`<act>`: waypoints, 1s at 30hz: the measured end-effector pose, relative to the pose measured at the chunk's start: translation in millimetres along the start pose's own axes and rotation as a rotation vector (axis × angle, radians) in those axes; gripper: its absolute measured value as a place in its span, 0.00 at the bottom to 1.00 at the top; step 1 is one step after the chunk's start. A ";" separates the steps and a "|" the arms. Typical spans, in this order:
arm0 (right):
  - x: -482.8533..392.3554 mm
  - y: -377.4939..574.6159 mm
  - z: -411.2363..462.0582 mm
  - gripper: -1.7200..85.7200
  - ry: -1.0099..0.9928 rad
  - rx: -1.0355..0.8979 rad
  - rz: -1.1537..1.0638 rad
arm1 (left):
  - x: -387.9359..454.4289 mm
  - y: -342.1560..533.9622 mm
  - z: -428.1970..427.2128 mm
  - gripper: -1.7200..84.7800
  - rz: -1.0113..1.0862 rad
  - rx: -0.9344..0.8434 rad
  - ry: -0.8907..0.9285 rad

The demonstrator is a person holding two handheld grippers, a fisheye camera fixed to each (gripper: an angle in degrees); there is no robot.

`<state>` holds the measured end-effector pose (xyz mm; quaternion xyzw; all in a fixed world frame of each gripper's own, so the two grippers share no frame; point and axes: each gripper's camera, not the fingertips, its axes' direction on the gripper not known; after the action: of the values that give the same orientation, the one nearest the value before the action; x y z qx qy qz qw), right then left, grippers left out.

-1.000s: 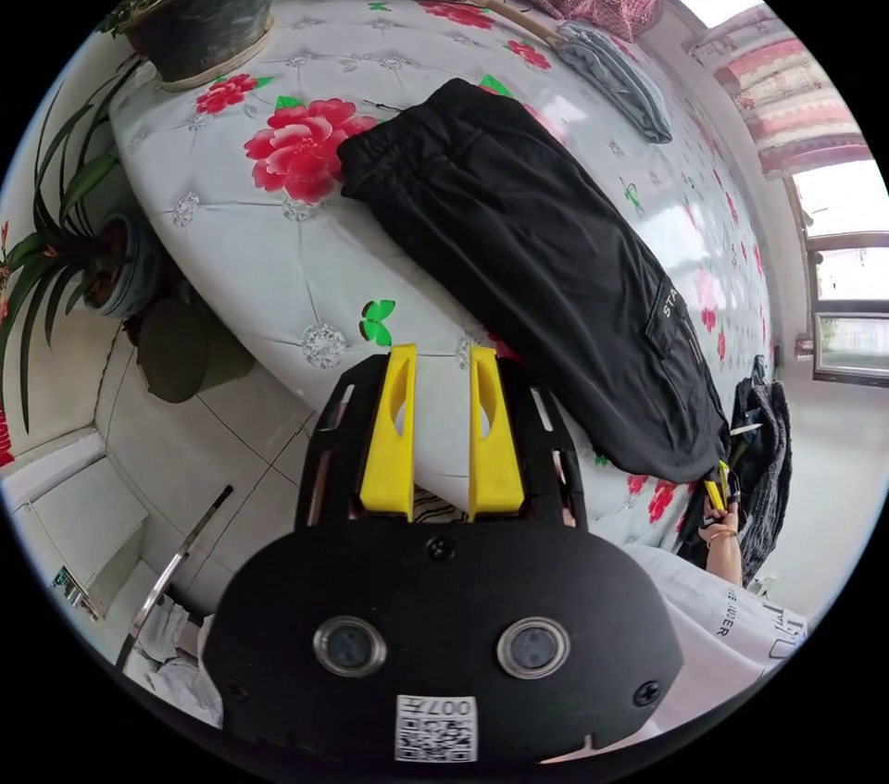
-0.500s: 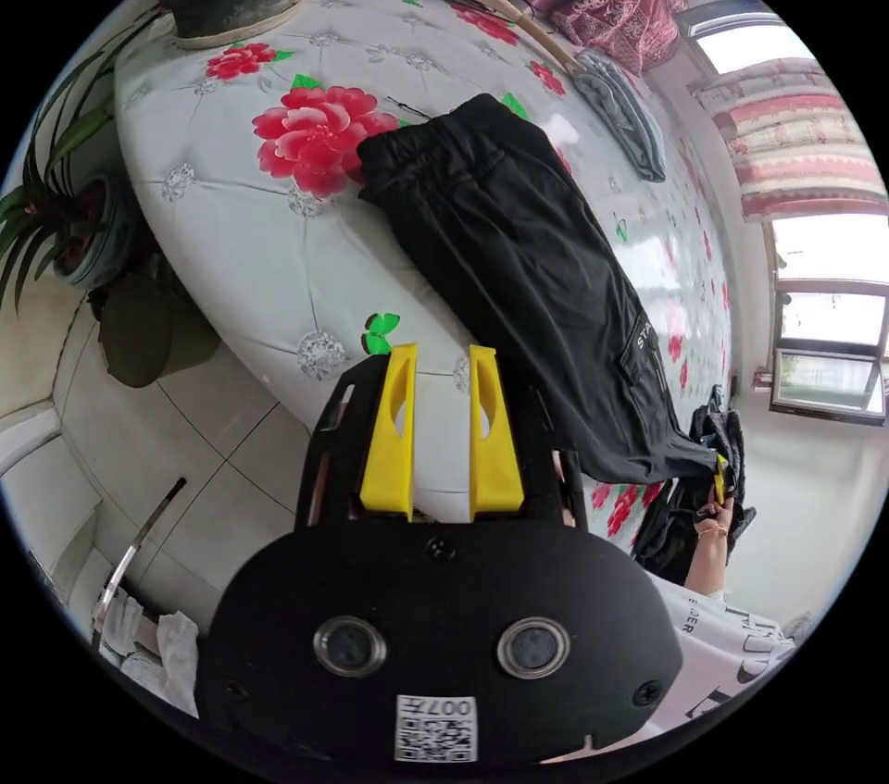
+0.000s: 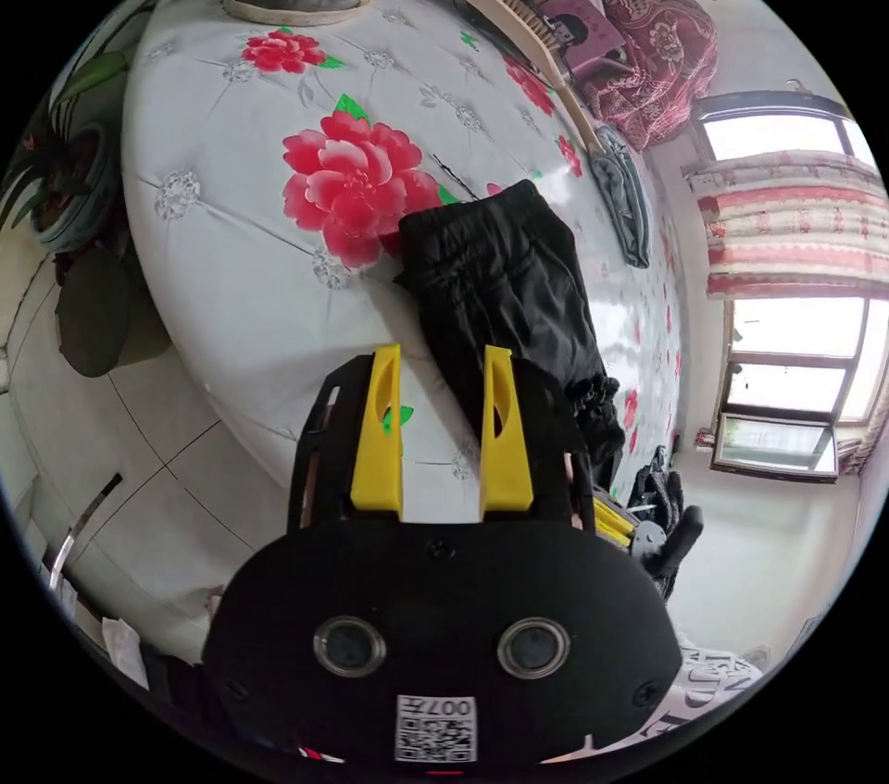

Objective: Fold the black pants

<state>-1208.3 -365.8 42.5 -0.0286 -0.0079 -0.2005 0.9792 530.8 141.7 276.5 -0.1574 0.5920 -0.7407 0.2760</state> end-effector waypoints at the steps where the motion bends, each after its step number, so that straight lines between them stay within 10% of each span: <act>1: -2.7 -7.9 9.0 0.05 -0.029 -0.037 0.010 | -3.4 -2.5 3.6 0.16 -0.016 -0.007 0.013; 15: 107.5 -52.7 -67.4 0.10 -0.177 0.193 0.514 | -17.7 -8.0 0.9 0.11 -0.050 0.019 0.041; 23: 1.6 -147.2 -97.7 0.10 -0.255 0.194 -0.010 | -5.3 4.5 -9.3 0.02 -0.031 0.064 0.045; 30: -0.2 -127.7 -112.1 0.10 -0.179 0.172 0.011 | 48.6 22.5 -35.4 0.01 0.169 0.148 -0.010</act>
<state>-1258.3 -489.6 -62.6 0.0378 -0.1124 -0.1905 0.9745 477.2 137.4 241.5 -0.0899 0.5454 -0.7557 0.3512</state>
